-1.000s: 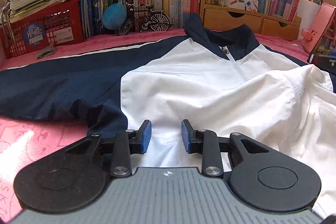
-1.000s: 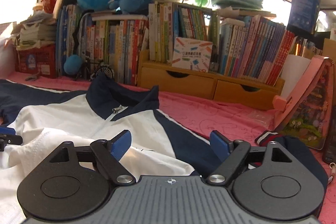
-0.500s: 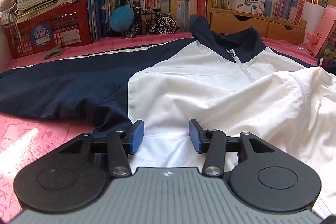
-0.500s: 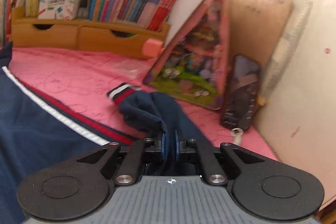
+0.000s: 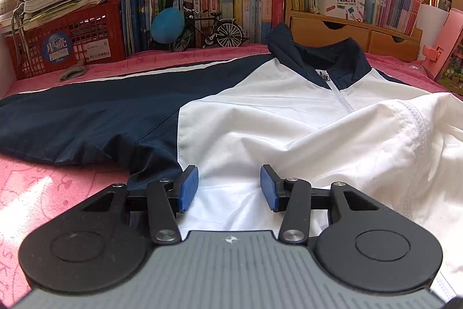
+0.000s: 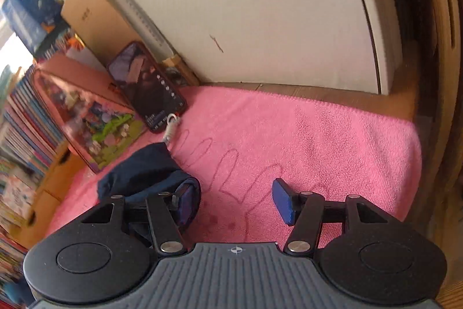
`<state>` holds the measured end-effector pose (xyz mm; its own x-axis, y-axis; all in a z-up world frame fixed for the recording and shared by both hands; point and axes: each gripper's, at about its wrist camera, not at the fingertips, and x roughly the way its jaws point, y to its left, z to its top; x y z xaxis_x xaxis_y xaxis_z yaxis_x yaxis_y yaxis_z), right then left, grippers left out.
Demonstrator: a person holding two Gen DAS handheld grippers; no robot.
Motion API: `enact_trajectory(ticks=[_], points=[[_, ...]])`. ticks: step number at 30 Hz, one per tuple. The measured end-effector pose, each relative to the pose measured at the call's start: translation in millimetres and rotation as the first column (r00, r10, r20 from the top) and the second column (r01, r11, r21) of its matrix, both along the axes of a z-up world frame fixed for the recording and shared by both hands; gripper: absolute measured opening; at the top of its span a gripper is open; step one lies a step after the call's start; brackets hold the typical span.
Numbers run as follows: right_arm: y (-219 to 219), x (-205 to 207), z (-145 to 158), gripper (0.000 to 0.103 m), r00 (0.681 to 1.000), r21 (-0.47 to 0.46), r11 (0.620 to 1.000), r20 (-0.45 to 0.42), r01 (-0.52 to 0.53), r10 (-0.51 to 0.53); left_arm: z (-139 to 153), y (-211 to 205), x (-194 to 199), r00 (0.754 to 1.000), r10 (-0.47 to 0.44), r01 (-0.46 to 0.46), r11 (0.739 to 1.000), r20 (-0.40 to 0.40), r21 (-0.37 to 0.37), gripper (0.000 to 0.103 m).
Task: Fold clothes
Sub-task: 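Grasp the other striped cuff with the right tool, pull outward, release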
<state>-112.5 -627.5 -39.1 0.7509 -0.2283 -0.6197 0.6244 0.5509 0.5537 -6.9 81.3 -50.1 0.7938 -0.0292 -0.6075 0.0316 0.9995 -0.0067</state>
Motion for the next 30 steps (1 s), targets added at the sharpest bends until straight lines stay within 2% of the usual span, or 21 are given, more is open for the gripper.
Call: enact_trajectory(ticks=[2,3,5,6,7,9,10,12,15,16,19,22,23,26,27,30], points=[[-9.7,-10.3,-4.1,0.057,0.996,0.088,0.996,0.09,0.003,-0.011,-0.1,-0.3,0.2,1.0,0.0,0.0,1.0,0.0,-0.002,0.046],[-10.4,-10.8,-4.0,0.057,0.995,0.097,0.995,0.099,-0.008,-0.002,-0.2,-0.3,0.3,1.0,-0.001,0.001,1.0,0.0,-0.002,0.047],[2.6,-1.1,6.1,0.057,0.998,-0.079,0.995,-0.039,-0.06,0.057,-0.2,-0.3,0.3,1.0,-0.001,0.001,1.0,0.0,-0.002,0.047],[19.8,7.3,9.3,0.061,0.984,-0.236,0.964,-0.158,-0.121,0.085,-0.3,-0.3,0.3,1.0,-0.002,0.002,1.0,0.0,-0.001,0.047],[37.8,16.1,12.3,0.068,0.955,-0.383,0.902,-0.281,-0.2,0.092,-0.3,-0.2,0.3,1.0,-0.002,0.002,1.0,0.0,-0.001,0.047],[69.1,18.4,9.1,0.074,0.912,-0.542,0.77,-0.392,-0.337,0.123,-0.3,-0.2,0.3,1.0,-0.003,0.003,1.0,0.0,-0.001,0.048],[84.6,19.2,7.2,0.076,0.886,-0.603,0.688,-0.446,-0.404,0.129,-0.4,-0.2,0.3,1.0,-0.003,0.003,1.0,0.0,0.0,0.048],[115.7,20.9,3.6,0.077,0.827,-0.688,0.496,-0.55,-0.529,0.119,-0.4,-0.2,0.3,1.0,-0.004,0.004,1.0,0.0,0.0,0.048],[118.9,5.5,22.3,0.084,0.807,-0.611,0.53,-0.483,-0.588,0.339,-0.5,-0.1,0.3,1.0,-0.005,0.005,1.0,0.0,0.001,0.048],[118.3,1.0,31.9,0.088,0.796,-0.568,0.559,-0.417,-0.604,0.438,-0.5,-0.1,0.3,1.0,-0.005,0.005,1.0,0.0,0.001,0.048],[133.2,-8.6,48.5,0.094,0.755,-0.531,0.575,-0.213,-0.622,0.62,-0.5,0.0,0.4,1.0,-0.006,0.006,1.0,0.0,0.002,0.049],[157.7,10.1,50.9,0.095,0.702,-0.486,0.589,-0.074,-0.645,0.708,-0.3,0.4,0.5,1.0,-0.006,0.006,1.0,0.0,0.003,0.049],[162.6,23.4,46.9,0.094,0.697,-0.453,0.605,-0.053,-0.655,0.715,-0.2,0.5,0.6,1.0,-0.006,0.006,1.0,0.0,0.004,0.049],[170.3,62.0,27.9,0.078,0.701,-0.324,0.653,-0.045,-0.684,0.712,-0.4,0.8,1.0,1.0,-0.006,0.006,1.0,0.0,0.005,0.05],[171.8,72.6,21.7,0.066,0.709,-0.288,0.668,-0.057,-0.686,0.703,-0.5,0.8,1.1,1.0,-0.005,0.005,1.0,0.0,0.006,0.05],[160.6,90.9,6.6,0.053,0.775,-0.242,0.739,-0.108,-0.628,0.623,-0.5,1.3,1.3,1.0,-0.004,0.004,1.0,-0.001,0.005,0.051]])
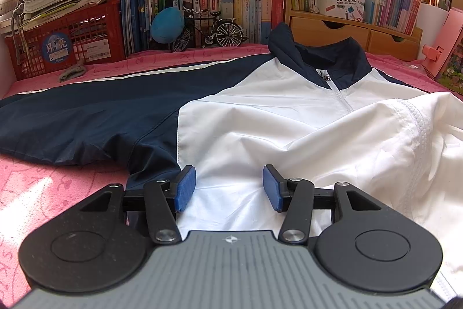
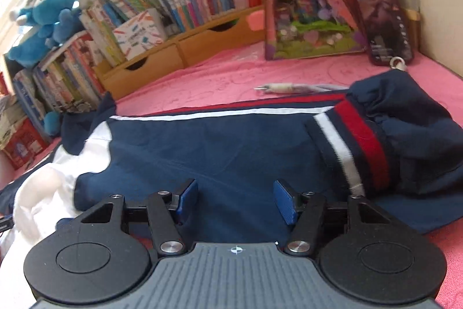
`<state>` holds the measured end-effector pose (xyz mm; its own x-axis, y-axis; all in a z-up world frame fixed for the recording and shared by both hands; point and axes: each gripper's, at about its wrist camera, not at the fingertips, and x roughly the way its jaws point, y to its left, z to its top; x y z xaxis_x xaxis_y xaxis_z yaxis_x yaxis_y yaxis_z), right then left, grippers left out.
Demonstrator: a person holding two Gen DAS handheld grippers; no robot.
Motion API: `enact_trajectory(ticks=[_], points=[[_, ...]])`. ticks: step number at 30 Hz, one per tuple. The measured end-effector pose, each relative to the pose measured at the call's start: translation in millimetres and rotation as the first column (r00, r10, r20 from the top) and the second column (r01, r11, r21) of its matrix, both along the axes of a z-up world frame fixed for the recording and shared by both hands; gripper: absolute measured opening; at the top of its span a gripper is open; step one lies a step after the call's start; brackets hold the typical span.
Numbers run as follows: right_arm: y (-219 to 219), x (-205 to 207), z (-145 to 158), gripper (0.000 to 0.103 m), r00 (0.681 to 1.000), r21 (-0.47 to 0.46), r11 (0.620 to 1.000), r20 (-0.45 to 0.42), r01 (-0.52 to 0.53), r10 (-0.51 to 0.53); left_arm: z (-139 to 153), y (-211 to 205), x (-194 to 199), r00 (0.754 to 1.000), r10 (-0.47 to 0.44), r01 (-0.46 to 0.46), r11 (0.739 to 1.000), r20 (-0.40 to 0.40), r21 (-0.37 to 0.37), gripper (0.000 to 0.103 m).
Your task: Fold clothes
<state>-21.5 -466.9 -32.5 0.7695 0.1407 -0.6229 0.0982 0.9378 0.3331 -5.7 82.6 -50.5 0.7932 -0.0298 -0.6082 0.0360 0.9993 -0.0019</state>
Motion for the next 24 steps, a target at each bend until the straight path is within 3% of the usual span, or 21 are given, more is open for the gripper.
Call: enact_trajectory(ticks=[3,5,8,10,13,15,18,20,21,22,24], points=[[-31.3,-1.7,-0.6,0.045,0.988,-0.023,0.988,-0.009,0.154,-0.155,-0.4,0.5,0.3,1.0,-0.001,0.001,1.0,0.0,0.0,0.051],[-58.7,-4.1,0.4,0.045,0.957,-0.068,0.955,-0.027,0.288,-0.29,-0.7,0.6,0.6,1.0,-0.002,0.002,1.0,0.0,-0.001,0.051],[-79.9,-12.5,5.6,0.043,0.86,-0.298,0.819,0.018,0.491,-0.51,-1.3,0.3,0.9,1.0,-0.005,0.005,1.0,-0.001,-0.004,0.053],[-81.0,-20.2,13.5,0.056,0.801,-0.445,0.694,0.099,0.566,-0.59,-1.5,-0.3,1.2,1.0,-0.008,0.008,1.0,-0.001,-0.005,0.054],[-75.6,-34.5,22.0,0.078,0.807,-0.483,0.667,0.166,0.568,-0.567,-1.8,-1.1,1.3,1.0,-0.011,0.011,1.0,-0.002,-0.005,0.056],[-69.0,-38.5,27.6,0.078,0.835,-0.457,0.711,0.158,0.534,-0.526,-1.9,-1.5,1.5,1.0,-0.013,0.013,1.0,-0.002,-0.005,0.057],[-44.5,-35.9,40.9,0.078,0.902,-0.396,0.812,0.148,0.43,-0.405,0.0,-4.0,-2.8,1.0,-0.011,0.011,1.0,0.003,-0.001,0.057],[-20.4,-28.7,49.5,0.081,0.95,-0.381,0.871,0.151,0.312,-0.274,14.0,-4.1,-15.9,0.991,-0.133,0.133,0.99,0.002,-0.052,0.057],[-4.9,-23.5,54.9,0.084,0.969,-0.385,0.892,0.154,0.238,-0.192,25.4,-0.9,-23.6,0.982,-0.188,0.189,0.977,0.022,-0.097,0.061],[10.6,-18.3,60.2,0.089,0.982,-0.389,0.907,0.157,0.162,-0.108,37.3,2.7,-31.4,0.97,-0.239,0.243,0.959,0.048,-0.143,0.071],[40.5,-0.6,69.1,0.094,0.985,-0.404,0.913,0.173,0.057,0.016,64.5,16.1,-40.9,0.946,-0.294,0.319,0.922,0.139,-0.219,0.083]])
